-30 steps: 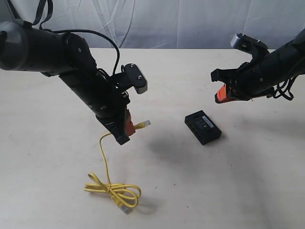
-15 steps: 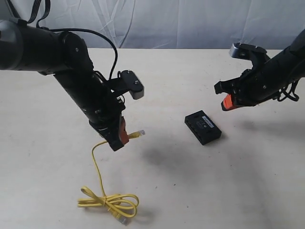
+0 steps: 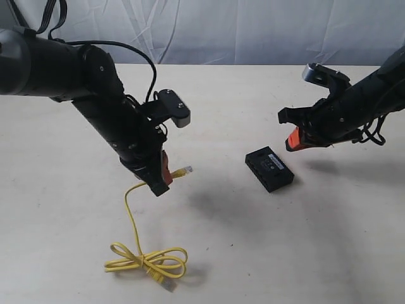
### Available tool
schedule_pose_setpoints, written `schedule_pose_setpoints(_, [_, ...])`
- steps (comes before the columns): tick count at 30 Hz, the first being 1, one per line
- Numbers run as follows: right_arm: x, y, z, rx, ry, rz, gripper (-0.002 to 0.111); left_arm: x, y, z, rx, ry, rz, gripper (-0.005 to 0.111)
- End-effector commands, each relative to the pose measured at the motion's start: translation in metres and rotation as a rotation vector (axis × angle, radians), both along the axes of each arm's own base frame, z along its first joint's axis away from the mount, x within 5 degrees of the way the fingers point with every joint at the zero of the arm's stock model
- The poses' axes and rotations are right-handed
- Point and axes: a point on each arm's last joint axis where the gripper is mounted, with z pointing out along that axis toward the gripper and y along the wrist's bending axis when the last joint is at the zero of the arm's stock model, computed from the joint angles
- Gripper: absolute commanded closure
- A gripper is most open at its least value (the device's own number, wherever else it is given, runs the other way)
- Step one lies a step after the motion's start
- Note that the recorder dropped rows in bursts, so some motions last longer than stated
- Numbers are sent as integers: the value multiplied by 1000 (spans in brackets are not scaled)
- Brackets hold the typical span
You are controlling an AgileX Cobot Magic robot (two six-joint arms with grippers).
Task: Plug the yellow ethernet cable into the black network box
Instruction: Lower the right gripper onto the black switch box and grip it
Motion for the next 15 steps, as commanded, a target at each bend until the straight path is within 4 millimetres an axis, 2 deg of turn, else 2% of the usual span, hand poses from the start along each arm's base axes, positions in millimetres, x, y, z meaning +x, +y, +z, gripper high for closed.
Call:
schedule_pose_setpoints(1, [1, -1, -9, 5, 18, -10, 108, -2, 0, -1, -1, 6, 12, 107])
schedule_pose_setpoints(7, [3, 0, -27, 9, 53, -10, 108, -1, 0, -7, 6, 24, 13, 107])
schedule_pose_setpoints(15, [1, 6, -26, 82, 72, 12, 108, -1, -1, -7, 6, 21, 14, 107])
